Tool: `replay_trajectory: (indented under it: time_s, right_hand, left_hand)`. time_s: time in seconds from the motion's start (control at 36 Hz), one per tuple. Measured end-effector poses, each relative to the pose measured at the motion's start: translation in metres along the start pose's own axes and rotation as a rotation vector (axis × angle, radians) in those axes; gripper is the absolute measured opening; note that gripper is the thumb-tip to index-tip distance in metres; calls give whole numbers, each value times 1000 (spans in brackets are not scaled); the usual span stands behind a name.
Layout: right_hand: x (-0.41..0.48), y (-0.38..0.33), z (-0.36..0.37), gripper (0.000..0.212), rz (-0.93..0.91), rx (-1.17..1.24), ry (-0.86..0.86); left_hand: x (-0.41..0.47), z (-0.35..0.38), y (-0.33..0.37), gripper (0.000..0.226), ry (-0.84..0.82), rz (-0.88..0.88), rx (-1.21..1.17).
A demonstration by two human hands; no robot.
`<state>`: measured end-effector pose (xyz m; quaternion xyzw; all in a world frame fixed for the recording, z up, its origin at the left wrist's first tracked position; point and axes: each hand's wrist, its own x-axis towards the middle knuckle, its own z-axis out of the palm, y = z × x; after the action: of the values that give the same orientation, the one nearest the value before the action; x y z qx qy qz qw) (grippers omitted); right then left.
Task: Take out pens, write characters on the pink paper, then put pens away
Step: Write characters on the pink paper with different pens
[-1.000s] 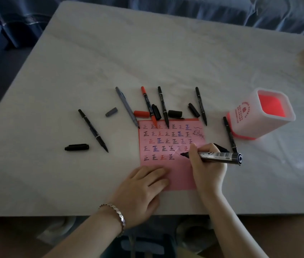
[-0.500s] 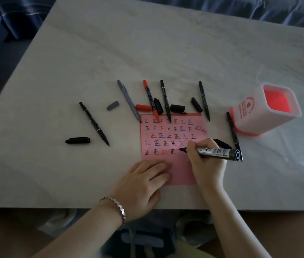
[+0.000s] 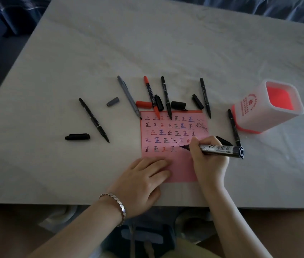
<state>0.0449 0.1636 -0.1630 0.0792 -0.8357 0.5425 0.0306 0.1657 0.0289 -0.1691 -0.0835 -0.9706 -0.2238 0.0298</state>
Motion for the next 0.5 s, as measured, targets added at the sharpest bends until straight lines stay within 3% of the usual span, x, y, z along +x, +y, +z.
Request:
replay_trajectory:
  time_s: [0.5]
  right_hand:
    - [-2, 3, 1, 24, -24, -35, 88]
  left_hand:
    - [1, 0, 0, 36, 18, 0, -13]
